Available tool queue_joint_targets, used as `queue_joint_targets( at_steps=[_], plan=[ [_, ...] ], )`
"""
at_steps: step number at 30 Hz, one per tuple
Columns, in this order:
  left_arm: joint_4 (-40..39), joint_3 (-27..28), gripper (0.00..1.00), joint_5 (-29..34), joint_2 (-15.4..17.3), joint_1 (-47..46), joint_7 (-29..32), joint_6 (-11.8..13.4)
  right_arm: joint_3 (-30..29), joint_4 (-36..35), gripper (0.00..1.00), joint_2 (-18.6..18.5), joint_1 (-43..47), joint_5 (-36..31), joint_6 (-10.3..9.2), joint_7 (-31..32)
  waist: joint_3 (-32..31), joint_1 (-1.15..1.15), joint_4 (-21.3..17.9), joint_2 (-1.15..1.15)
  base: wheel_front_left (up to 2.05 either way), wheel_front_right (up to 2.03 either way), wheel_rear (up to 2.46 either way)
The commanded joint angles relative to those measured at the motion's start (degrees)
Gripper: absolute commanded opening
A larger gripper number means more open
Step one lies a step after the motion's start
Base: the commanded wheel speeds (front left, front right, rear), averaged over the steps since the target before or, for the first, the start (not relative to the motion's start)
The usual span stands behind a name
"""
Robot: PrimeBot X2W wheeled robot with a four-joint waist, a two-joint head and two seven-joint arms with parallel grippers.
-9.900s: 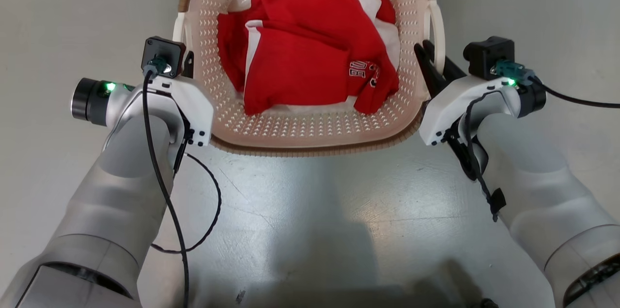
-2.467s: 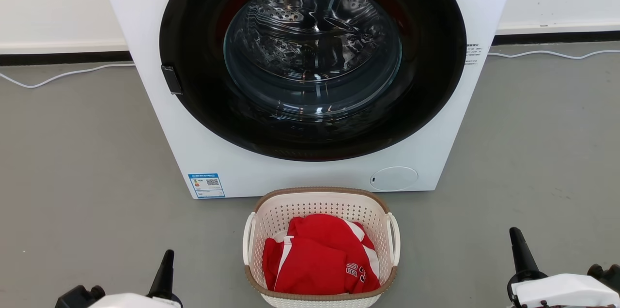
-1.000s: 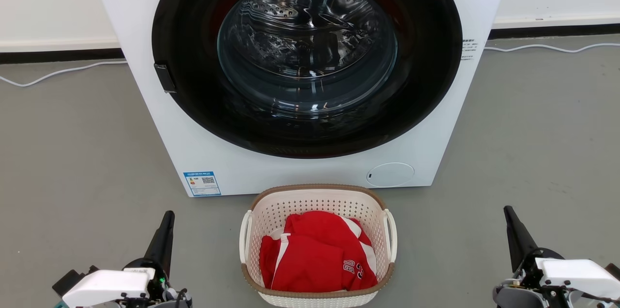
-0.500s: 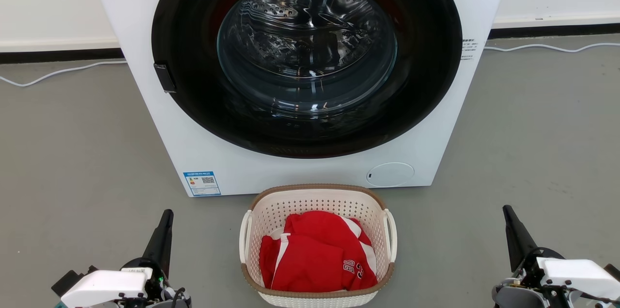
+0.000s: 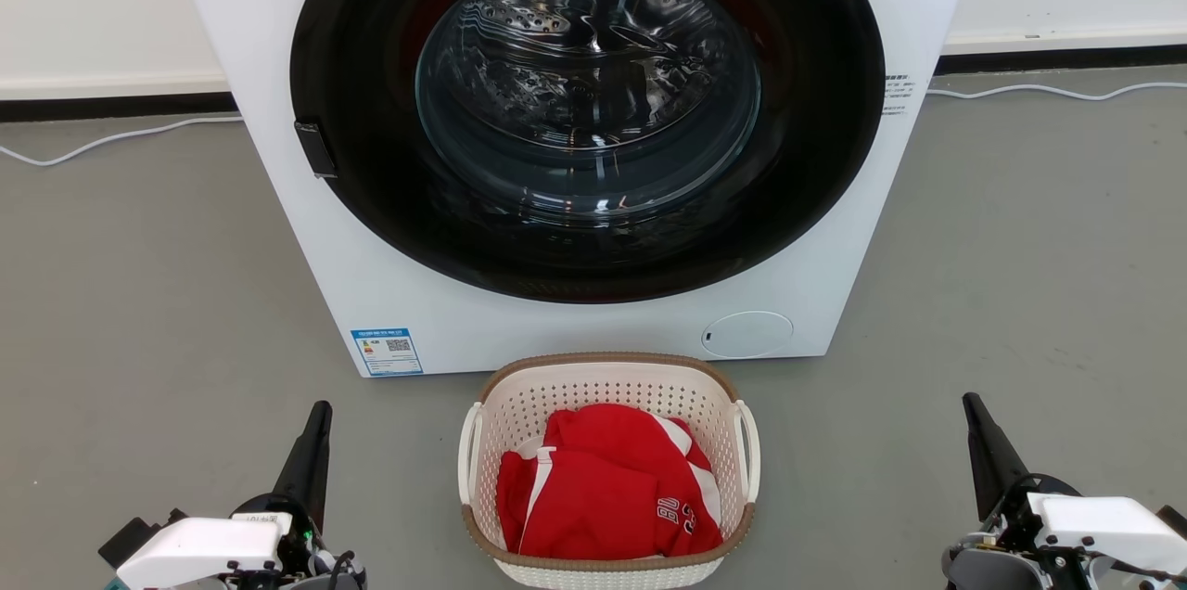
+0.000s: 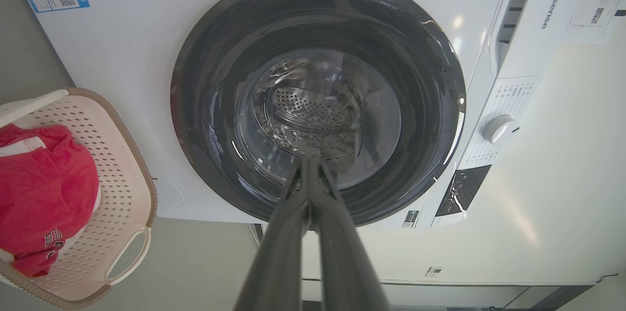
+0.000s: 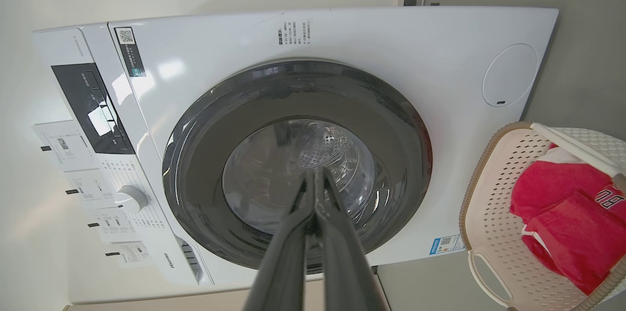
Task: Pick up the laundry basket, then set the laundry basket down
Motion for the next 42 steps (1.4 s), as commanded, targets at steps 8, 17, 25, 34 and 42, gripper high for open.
queue_joint_targets(
  at_steps=[8, 17, 25, 34, 42],
  plan=[
    [-1.7, 1.7, 0.0, -0.3, 0.6, -3.1, 0.4, -0.4, 1.0, -1.7, 0.0, -0.2, -3.4, 0.4, 0.42, 0.5, 0.0, 0.0, 0.0, 0.0, 0.0, 0.0, 0.0],
    [-1.7, 1.7, 0.0, -0.3, 0.6, -3.1, 0.4, -0.4, 1.0, -1.7, 0.0, -0.2, -3.4, 0.4, 0.42, 0.5, 0.0, 0.0, 0.0, 0.0, 0.0, 0.0, 0.0],
    [-1.7, 1.7, 0.0, -0.3, 0.6, -3.1, 0.4, -0.4, 1.0, -1.7, 0.0, -0.2, -3.4, 0.4, 0.42, 0.5, 0.0, 0.0, 0.0, 0.0, 0.0, 0.0, 0.0],
    [-1.7, 1.7, 0.0, -0.3, 0.6, -3.1, 0.4, -0.4, 1.0, -1.7, 0.0, -0.2, -3.4, 0.4, 0.42, 0.5, 0.0, 0.0, 0.0, 0.0, 0.0, 0.0, 0.0],
    [-1.7, 1.7, 0.0, -0.3, 0.6, -3.1, 0.4, -0.4, 1.0, -1.7, 0.0, -0.2, -3.4, 0.4, 0.42, 0.5, 0.0, 0.0, 0.0, 0.0, 0.0, 0.0, 0.0]
  ],
)
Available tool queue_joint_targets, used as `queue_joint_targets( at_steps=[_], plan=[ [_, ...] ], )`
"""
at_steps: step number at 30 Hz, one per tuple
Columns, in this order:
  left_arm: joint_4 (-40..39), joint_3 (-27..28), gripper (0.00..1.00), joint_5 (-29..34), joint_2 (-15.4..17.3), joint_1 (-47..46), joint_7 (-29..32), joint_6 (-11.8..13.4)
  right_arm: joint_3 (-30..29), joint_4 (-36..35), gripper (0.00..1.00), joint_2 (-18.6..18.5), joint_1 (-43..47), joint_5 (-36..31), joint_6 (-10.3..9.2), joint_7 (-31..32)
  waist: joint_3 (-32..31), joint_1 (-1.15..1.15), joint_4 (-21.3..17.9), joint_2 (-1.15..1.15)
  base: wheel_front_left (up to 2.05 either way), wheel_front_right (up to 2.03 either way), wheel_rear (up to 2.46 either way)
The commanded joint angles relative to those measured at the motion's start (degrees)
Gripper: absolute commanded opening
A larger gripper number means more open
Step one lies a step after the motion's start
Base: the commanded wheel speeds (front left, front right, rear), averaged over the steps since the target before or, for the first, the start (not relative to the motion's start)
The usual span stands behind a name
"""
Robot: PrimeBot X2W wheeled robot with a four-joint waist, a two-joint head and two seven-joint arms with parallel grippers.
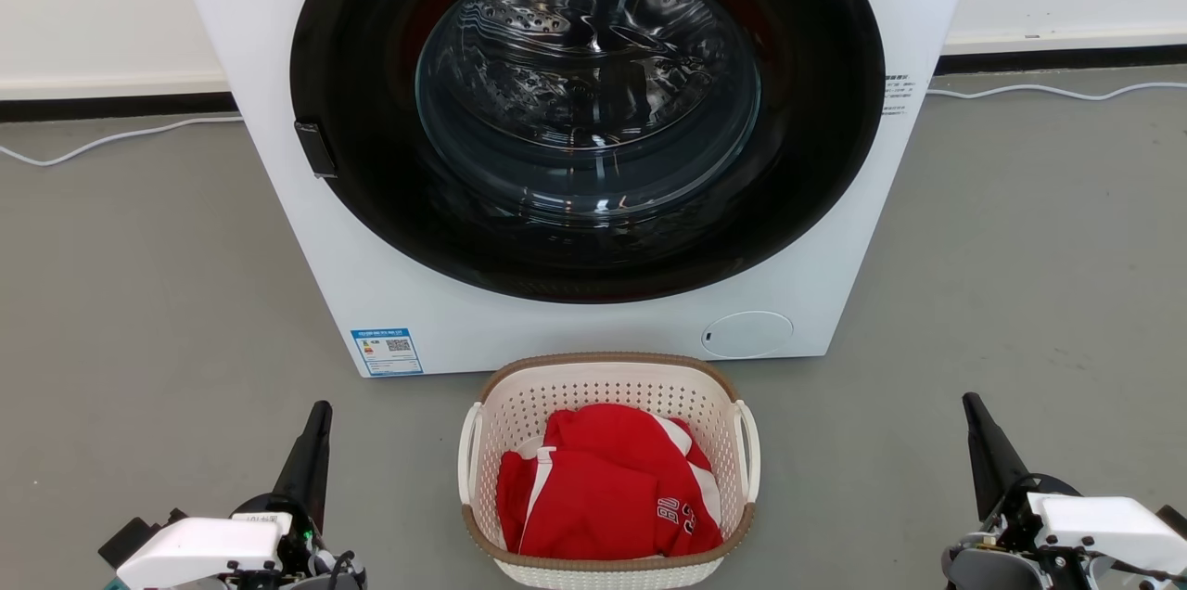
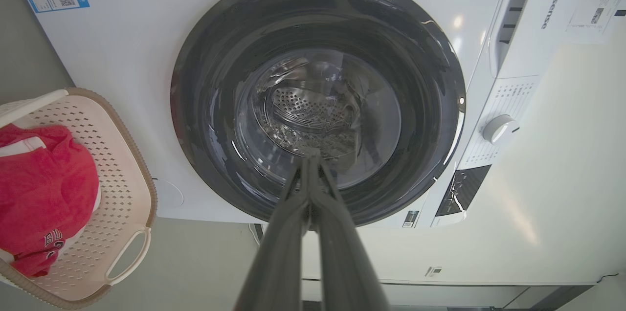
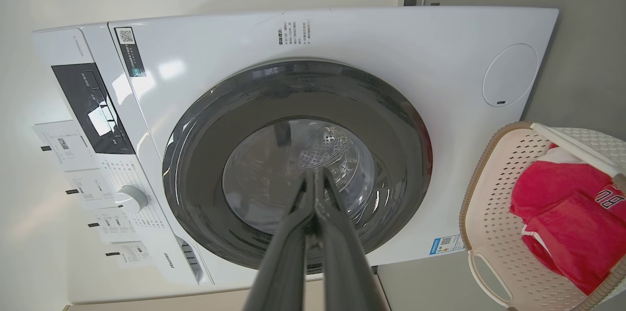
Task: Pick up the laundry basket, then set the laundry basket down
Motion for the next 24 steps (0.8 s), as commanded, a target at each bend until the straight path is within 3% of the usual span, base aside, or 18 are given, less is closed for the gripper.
queue_joint_targets(
  at_steps=[1, 24],
  plan=[
    [-1.7, 1.7, 0.0, -0.3, 0.6, -3.1, 0.4, -0.4, 1.0, -1.7, 0.0, -0.2, -3.4, 0.4, 0.42, 0.5, 0.0, 0.0, 0.0, 0.0, 0.0, 0.0, 0.0],
    [-1.7, 1.7, 0.0, -0.3, 0.6, -3.1, 0.4, -0.4, 1.0, -1.7, 0.0, -0.2, -3.4, 0.4, 0.42, 0.4, 0.0, 0.0, 0.0, 0.0, 0.0, 0.0, 0.0]
  ],
)
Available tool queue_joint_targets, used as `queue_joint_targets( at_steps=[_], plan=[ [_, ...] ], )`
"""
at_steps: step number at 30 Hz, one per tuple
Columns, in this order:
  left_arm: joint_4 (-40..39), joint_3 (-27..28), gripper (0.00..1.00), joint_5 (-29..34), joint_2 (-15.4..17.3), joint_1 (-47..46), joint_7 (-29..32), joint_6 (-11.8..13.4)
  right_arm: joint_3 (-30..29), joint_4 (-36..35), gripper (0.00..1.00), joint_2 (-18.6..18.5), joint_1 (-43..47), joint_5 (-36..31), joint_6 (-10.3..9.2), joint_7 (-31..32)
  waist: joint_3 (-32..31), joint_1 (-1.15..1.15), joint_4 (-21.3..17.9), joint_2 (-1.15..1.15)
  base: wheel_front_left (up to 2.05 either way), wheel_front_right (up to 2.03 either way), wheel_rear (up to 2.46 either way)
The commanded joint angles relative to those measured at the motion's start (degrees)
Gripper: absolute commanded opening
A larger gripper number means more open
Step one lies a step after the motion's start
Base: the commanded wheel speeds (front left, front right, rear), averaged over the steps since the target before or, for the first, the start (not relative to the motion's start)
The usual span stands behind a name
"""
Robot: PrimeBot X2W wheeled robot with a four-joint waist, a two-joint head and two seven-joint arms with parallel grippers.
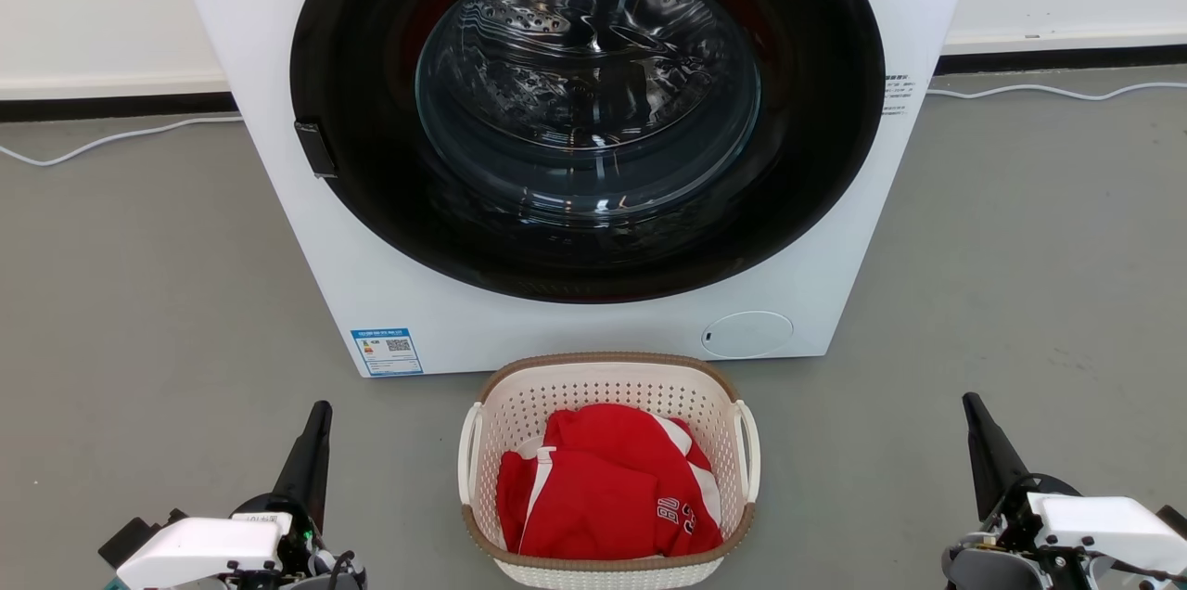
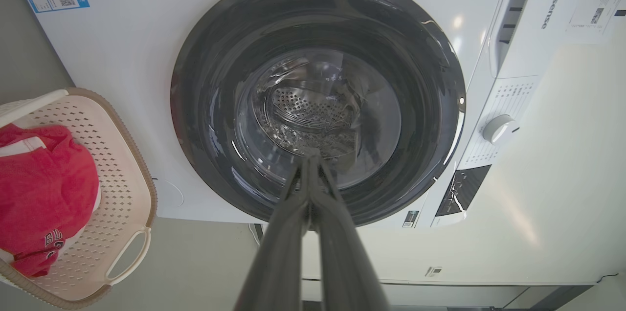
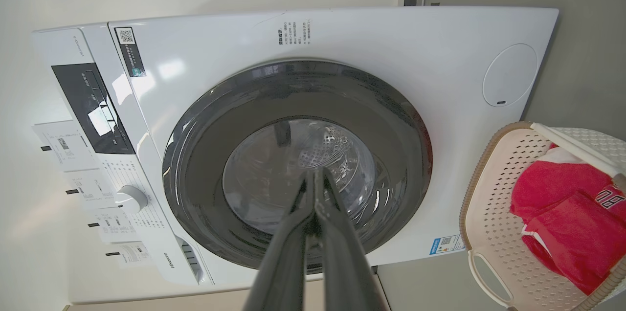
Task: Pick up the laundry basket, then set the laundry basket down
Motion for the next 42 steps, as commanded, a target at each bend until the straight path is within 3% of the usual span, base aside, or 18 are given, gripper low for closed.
queue_joint_targets(
  at_steps=[1, 42],
  plan=[
    [-1.7, 1.7, 0.0, -0.3, 0.6, -3.1, 0.4, -0.4, 1.0, -1.7, 0.0, -0.2, -3.4, 0.4, 0.42, 0.4, 0.0, 0.0, 0.0, 0.0, 0.0, 0.0, 0.0],
    [-1.7, 1.7, 0.0, -0.3, 0.6, -3.1, 0.4, -0.4, 1.0, -1.7, 0.0, -0.2, -3.4, 0.4, 0.42, 0.4, 0.0, 0.0, 0.0, 0.0, 0.0, 0.0, 0.0]
  ],
)
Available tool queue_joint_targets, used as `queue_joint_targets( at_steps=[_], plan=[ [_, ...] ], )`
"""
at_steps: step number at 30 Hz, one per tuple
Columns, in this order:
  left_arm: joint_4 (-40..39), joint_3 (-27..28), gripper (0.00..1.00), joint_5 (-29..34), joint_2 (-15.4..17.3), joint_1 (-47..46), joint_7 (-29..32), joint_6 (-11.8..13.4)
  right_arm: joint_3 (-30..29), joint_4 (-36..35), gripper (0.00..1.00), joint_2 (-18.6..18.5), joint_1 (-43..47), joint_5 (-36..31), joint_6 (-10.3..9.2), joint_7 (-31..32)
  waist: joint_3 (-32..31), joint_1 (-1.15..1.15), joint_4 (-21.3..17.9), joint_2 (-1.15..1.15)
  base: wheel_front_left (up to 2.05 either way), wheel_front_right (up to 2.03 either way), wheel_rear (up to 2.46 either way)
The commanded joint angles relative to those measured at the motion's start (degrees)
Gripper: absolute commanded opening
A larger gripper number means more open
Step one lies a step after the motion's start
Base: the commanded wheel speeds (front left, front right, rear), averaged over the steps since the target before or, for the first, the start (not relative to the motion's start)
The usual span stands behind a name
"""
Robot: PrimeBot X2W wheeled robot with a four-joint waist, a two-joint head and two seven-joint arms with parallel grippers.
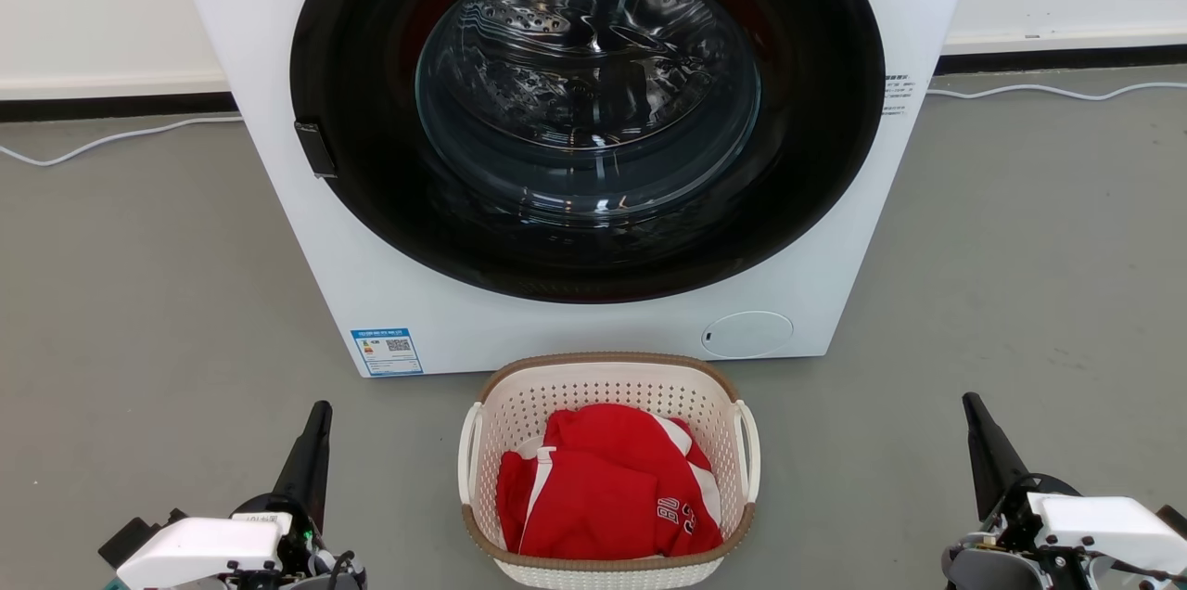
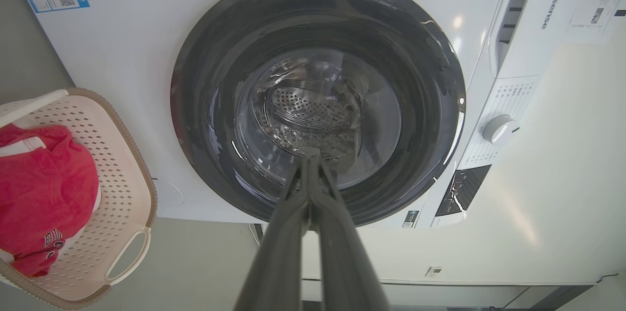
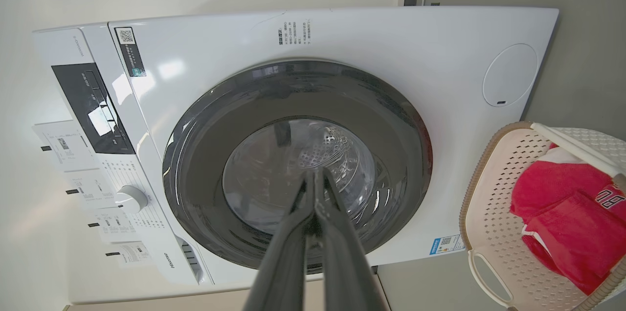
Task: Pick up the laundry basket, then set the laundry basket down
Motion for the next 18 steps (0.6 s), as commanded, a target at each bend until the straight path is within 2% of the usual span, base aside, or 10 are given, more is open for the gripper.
queue_joint_targets(
  at_steps=[1, 18],
  plan=[
    [-1.7, 1.7, 0.0, -0.3, 0.6, -3.1, 0.4, -0.4, 1.0, -1.7, 0.0, -0.2, -3.4, 0.4, 0.42, 0.4, 0.0, 0.0, 0.0, 0.0, 0.0, 0.0, 0.0],
    [-1.7, 1.7, 0.0, -0.3, 0.6, -3.1, 0.4, -0.4, 1.0, -1.7, 0.0, -0.2, -3.4, 0.4, 0.42, 0.4, 0.0, 0.0, 0.0, 0.0, 0.0, 0.0, 0.0]
  ],
)
